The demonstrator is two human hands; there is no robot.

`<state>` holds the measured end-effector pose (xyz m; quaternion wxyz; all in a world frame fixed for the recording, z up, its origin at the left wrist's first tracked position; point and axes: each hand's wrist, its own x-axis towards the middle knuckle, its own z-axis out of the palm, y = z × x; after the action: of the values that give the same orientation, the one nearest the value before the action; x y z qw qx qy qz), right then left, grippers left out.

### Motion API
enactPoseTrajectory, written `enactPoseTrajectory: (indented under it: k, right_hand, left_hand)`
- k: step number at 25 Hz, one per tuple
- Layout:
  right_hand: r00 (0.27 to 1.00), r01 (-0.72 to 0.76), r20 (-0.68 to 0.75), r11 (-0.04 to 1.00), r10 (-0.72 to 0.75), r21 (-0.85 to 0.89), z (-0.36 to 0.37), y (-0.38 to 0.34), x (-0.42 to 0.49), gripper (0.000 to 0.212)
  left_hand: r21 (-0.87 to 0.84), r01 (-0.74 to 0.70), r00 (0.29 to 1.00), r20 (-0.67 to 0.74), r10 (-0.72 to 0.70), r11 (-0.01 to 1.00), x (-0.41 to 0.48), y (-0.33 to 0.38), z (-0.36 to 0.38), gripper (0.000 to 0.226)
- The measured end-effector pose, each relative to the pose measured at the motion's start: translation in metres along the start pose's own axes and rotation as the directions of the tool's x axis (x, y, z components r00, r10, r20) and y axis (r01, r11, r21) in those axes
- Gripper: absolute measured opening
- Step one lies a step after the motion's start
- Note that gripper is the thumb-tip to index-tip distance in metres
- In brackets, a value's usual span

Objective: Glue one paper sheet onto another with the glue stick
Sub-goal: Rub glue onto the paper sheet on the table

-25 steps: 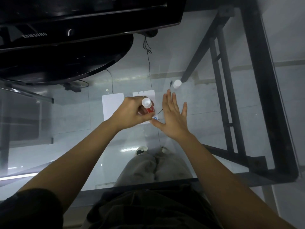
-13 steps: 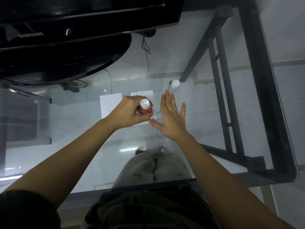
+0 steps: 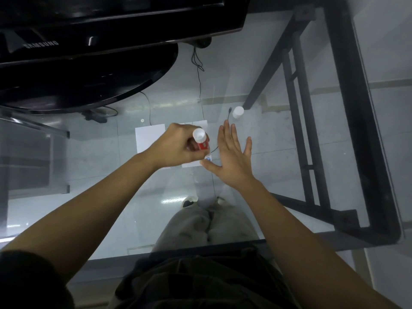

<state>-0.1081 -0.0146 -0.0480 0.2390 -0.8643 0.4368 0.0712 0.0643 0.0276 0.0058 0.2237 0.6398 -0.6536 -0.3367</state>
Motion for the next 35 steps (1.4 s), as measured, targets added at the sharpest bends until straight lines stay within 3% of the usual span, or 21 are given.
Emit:
enactPoseTrajectory:
  k: [4,8,11,16,22,24,25,26,27,28,29,31,32,33,34,35]
  right_hand:
    - [1.000,0.002,0.004,1.000,-0.002,0.015,0.000,0.000,0.000,0.094]
    - [1.000,-0.004,0.016,0.999,0.004,0.034,-0.001,-0.001,0.000,0.096]
    - [1.000,-0.005,0.016,0.999,0.004,0.037,-0.001,-0.001,0.000,0.096]
    - [1.000,-0.006,0.006,1.000,0.006,0.005,0.001,0.000,0.001,0.095]
    - [0.999,-0.011,0.035,0.999,0.010,0.031,0.000,0.000,0.002,0.097]
    - [0.999,-0.009,0.032,0.999,0.008,0.031,0.000,-0.001,0.001,0.096]
    - [1.000,-0.007,0.027,0.999,0.006,0.031,-0.001,-0.001,0.001,0.097]
    - [1.000,-0.007,0.023,0.999,0.007,0.031,-0.001,-0.001,0.001,0.097]
    - [1.000,-0.009,0.022,1.000,0.008,0.030,-0.001,0.000,0.001,0.097]
    - [1.000,-0.010,0.024,1.000,0.010,0.025,0.000,0.000,0.002,0.097]
    - [1.000,-0.013,0.027,1.000,0.012,0.019,0.000,0.000,0.002,0.097]
    - [0.999,-0.018,0.028,1.000,0.018,0.012,0.000,-0.001,0.002,0.096]
    - [0.999,-0.020,0.027,1.000,0.019,0.013,0.000,-0.001,0.002,0.097]
    - [0.999,-0.019,0.028,1.000,0.019,0.018,0.001,-0.001,0.002,0.097]
    - [0.999,-0.018,0.031,1.000,0.017,0.024,0.001,0.000,0.002,0.097]
    - [0.999,-0.018,0.034,0.999,0.017,0.028,0.001,0.000,0.002,0.097]
  left_hand:
    - [0.032,-0.019,0.999,0.034,0.018,0.999,0.011,-0.001,-0.005,0.022]
    - [0.087,0.025,0.992,-0.127,-0.014,0.996,0.035,-0.008,-0.022,0.022]
    - [0.035,0.076,0.974,-0.218,-0.066,0.997,0.029,-0.013,-0.028,0.021]
    - [0.038,0.020,1.000,0.006,-0.020,0.999,-0.012,-0.015,-0.014,0.022]
    - [0.034,0.163,0.975,-0.157,-0.156,0.986,0.006,-0.035,-0.034,0.023]
    - [-0.130,0.204,0.958,-0.177,-0.225,0.970,0.004,-0.038,-0.033,0.018]
    - [-0.352,0.233,0.936,-0.171,-0.307,0.907,0.001,-0.036,-0.029,0.017]
    - [-0.636,0.239,0.900,-0.138,-0.413,0.734,0.000,-0.034,-0.025,0.016]
    - [-0.859,0.203,0.855,-0.078,-0.513,0.469,0.000,-0.032,-0.021,0.013]
    - [-0.969,0.142,0.808,-0.005,-0.589,0.204,0.001,-0.031,-0.018,0.011]
    - [-0.996,0.093,0.767,0.068,-0.638,0.005,0.004,-0.030,-0.016,0.012]
    - [-0.968,0.039,0.733,0.195,-0.651,-0.246,0.011,-0.028,-0.015,0.016]
    - [-0.952,0.052,0.735,0.240,-0.635,-0.300,0.017,-0.027,-0.016,0.022]
    - [-0.951,0.093,0.751,0.260,-0.607,-0.293,0.023,-0.025,-0.017,0.026]
    - [-0.967,0.155,0.776,0.247,-0.580,-0.205,0.030,-0.023,-0.018,0.028]
    - [-0.972,0.233,0.809,0.207,-0.550,-0.023,0.038,-0.020,-0.018,0.028]
